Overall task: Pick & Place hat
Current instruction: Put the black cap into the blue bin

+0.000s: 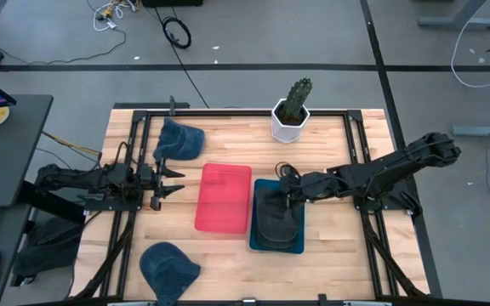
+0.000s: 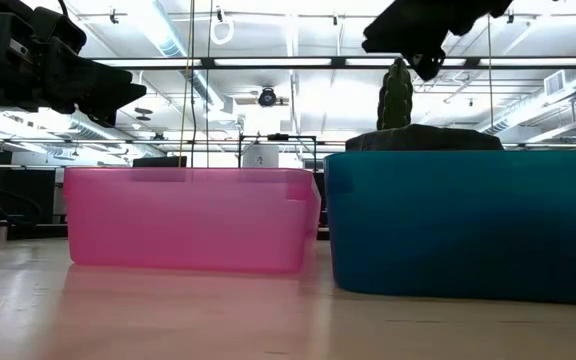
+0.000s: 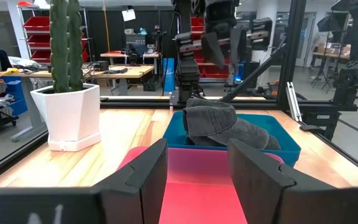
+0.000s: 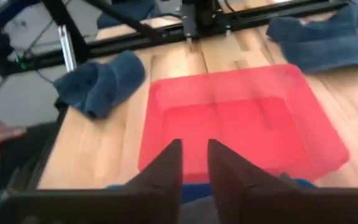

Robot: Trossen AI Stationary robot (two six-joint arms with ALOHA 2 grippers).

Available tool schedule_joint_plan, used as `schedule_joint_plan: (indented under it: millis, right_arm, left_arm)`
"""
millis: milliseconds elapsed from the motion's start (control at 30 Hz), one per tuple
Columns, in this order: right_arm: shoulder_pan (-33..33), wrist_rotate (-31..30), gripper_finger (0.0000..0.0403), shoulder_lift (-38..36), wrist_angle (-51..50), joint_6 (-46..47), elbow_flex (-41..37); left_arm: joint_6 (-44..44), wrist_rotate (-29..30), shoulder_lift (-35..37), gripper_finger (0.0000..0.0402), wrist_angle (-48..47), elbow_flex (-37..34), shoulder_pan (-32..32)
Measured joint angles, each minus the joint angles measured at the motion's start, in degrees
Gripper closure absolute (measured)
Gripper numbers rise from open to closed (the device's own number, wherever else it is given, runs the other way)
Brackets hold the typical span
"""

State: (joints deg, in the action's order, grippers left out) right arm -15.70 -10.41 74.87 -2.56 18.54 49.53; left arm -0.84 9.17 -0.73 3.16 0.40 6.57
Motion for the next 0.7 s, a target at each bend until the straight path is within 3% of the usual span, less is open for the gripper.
schedule_joint_plan:
  millis: [133, 567, 700]
  right_arm:
    - [0.0, -0.1, 0.0395, 1.0, -1.0, -0.2, -0.1]
    - [3.1, -2.6, 0.0401, 8.5, -9.4, 7.0, 0.0]
    - [4.3, 0.9, 0.0402, 13.2, -9.7, 8.0, 0.0]
  left_arm:
    - [0.0, 0.0, 0.0, 0.0229, 0.0, 0.0, 0.0]
    - [0.0, 0.0, 0.0, 0.0229, 0.0, 0.0, 0.0]
    - [0.0, 0.0, 0.0, 0.0229, 0.0, 0.0, 0.0]
